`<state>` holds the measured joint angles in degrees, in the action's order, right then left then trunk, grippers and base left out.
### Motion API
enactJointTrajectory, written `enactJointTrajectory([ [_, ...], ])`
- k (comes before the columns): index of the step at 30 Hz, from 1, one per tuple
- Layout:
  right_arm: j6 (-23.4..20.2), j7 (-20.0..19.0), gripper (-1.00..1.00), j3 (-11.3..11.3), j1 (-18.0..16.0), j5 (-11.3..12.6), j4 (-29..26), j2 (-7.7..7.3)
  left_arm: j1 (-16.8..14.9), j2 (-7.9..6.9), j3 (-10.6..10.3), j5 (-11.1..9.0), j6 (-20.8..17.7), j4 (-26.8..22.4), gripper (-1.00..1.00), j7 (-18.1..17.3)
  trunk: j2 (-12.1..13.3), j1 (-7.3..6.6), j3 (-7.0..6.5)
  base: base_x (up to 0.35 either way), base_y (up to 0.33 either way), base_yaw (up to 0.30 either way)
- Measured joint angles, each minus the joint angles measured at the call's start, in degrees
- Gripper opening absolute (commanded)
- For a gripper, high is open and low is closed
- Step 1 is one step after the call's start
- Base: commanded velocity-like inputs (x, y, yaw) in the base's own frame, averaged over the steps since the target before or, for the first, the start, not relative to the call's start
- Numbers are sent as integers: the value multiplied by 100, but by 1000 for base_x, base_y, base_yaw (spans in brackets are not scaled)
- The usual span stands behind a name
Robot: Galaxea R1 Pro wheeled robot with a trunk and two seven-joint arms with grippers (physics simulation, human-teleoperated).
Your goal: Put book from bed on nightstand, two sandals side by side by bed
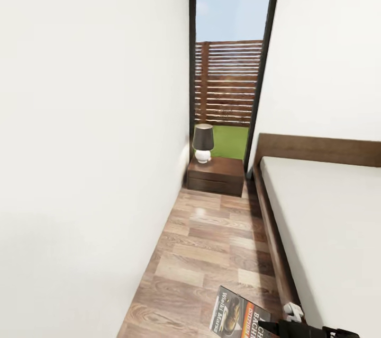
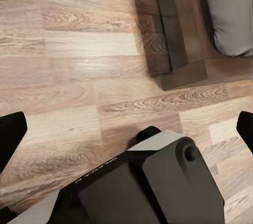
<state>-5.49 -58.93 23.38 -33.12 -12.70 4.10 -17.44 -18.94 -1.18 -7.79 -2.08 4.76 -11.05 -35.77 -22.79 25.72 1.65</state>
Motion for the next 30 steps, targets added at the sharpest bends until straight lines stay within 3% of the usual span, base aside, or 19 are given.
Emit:
enactJointTrajectory([
  [7,0,0,-100,12,0,1,-1,-2,0,0,0,0,0,4,100,0,1,2,0,229,0,-291],
  [22,0,-1,-100,26,-1,0,0,-1,0,0,0,0,0,4,100,0,1,3,-1,10,0,-248],
  [30,0,1,-100,18,-2,-1,5,0,2,-1,0,1,0,-3,100,0,0,0,0,260,0,-58],
])
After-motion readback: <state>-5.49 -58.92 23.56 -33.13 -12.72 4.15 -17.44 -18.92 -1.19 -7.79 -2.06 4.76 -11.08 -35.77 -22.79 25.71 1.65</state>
